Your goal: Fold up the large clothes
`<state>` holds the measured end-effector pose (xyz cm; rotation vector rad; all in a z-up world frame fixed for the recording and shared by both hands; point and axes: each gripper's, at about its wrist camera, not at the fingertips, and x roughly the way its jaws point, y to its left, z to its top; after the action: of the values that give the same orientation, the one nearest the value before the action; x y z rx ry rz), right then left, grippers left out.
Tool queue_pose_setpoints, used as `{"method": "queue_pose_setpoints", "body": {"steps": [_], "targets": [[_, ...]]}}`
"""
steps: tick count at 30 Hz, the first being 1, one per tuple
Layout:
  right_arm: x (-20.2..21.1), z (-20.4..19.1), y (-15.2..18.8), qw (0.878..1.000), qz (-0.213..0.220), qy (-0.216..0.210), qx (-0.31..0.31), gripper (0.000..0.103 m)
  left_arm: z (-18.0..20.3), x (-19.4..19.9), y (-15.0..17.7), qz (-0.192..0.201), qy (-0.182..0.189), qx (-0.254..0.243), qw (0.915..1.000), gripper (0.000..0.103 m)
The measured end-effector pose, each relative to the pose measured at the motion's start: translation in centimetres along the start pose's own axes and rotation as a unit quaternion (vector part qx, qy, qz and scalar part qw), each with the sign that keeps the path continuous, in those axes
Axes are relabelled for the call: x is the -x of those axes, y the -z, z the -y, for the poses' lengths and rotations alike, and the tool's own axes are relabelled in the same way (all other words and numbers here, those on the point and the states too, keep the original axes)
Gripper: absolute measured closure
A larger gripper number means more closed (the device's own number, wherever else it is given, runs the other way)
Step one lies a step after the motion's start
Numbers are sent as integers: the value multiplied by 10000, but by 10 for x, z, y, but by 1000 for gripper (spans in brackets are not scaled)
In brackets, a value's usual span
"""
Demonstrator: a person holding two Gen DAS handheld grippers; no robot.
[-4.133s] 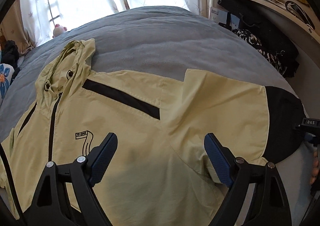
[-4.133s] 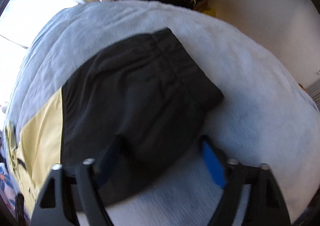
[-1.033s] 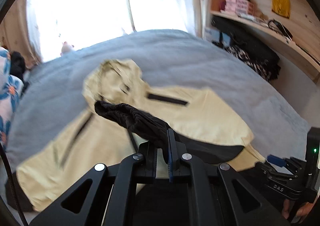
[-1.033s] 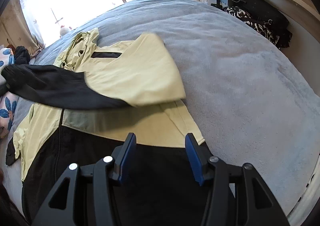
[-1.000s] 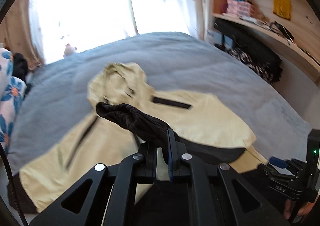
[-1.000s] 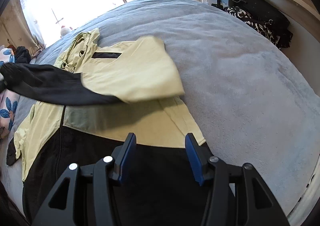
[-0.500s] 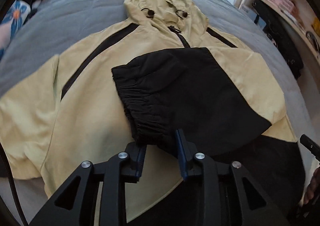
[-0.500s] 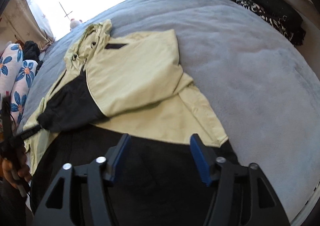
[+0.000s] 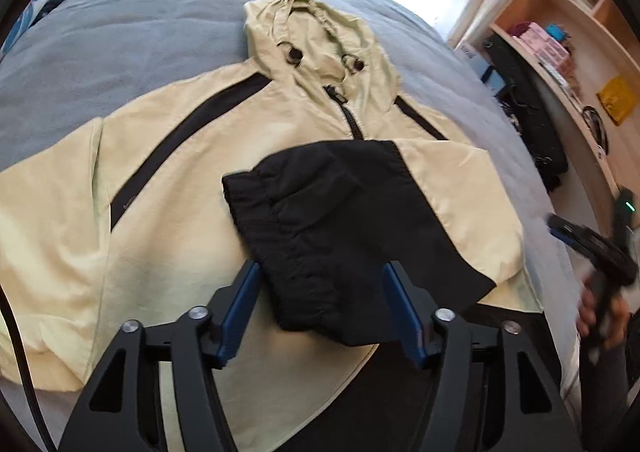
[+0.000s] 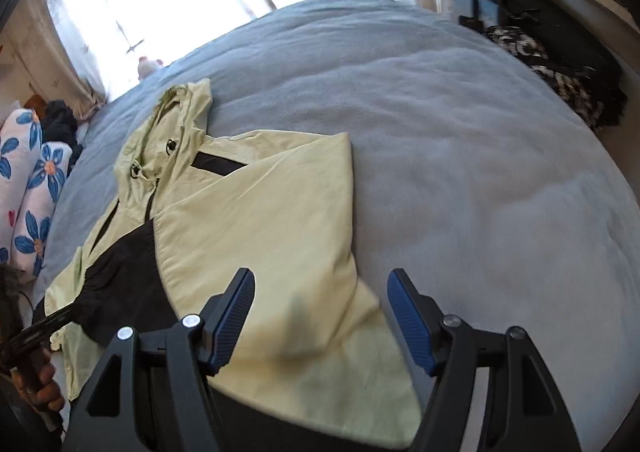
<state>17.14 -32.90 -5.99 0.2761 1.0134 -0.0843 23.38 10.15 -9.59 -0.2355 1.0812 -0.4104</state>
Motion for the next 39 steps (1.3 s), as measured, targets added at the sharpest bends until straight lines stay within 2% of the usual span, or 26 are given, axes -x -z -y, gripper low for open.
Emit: {"method": "queue_pose_setpoints", "body": {"steps": [2, 5, 8, 10, 16, 22, 24, 25, 26, 27, 28, 31, 32, 35, 37, 39], "targets": [[-19, 3, -14, 9998, -187, -52, 93, 34, -3, 4, -1, 32, 102, 4, 9999, 36], [-44, 6, -27, 9991, -395, -66, 140, 34, -6, 7, -5, -37, 501, 11, 9987, 31], [-65, 12, -37, 9980, -574, -248, -3, 34, -2, 6, -8, -84, 546, -185, 9983, 27], [-76, 17, -41, 9969, -664, -408, -145, 34, -1, 0, -10, -156, 440, -227, 9987, 25], [-93, 22, -55, 9964, -729, -384, -187, 34, -11, -40, -20, -553, -26, -65, 9984, 25], [-115, 29, -65, 9927, -889, -699, -424, 34, -24, -57, -33, -380, -50, 301, 9988, 26], [-122, 29, -67, 9923, -906, -706, -455, 37, -24, -57, -37, -149, -222, 402, 9988, 45], [-124, 27, -67, 9924, -906, -711, -427, 53, -23, -59, -40, -77, -433, 393, 9983, 69], [-126, 25, -67, 9924, -918, -735, -369, 67, -22, -62, -44, -85, -580, 375, 9976, 76], [-127, 23, -68, 9926, -916, -740, -292, 96, -22, -63, -46, -54, -619, 379, 9974, 79], [-124, 20, -69, 9949, -828, -548, -182, 100, -20, -63, -48, 24, -680, 352, 9971, 82], [-107, 21, -76, 9994, -253, -236, -53, 101, -7, -60, -56, 339, -854, 140, 9957, 84], [-107, 25, -77, 9995, -196, -202, -129, 101, -5, -60, -57, 409, -909, 102, 9950, 84], [-126, 34, -73, 9987, -471, 5, -200, 100, -5, -78, -59, 243, -1218, 135, 9922, 84], [-124, 33, -71, 9985, -523, 50, -177, 91, -6, -85, -59, 150, -1330, 146, 9909, 82], [-111, 32, -71, 9984, -524, 85, -171, 84, -6, -79, -60, 109, -1254, 222, 9918, 78]]}}
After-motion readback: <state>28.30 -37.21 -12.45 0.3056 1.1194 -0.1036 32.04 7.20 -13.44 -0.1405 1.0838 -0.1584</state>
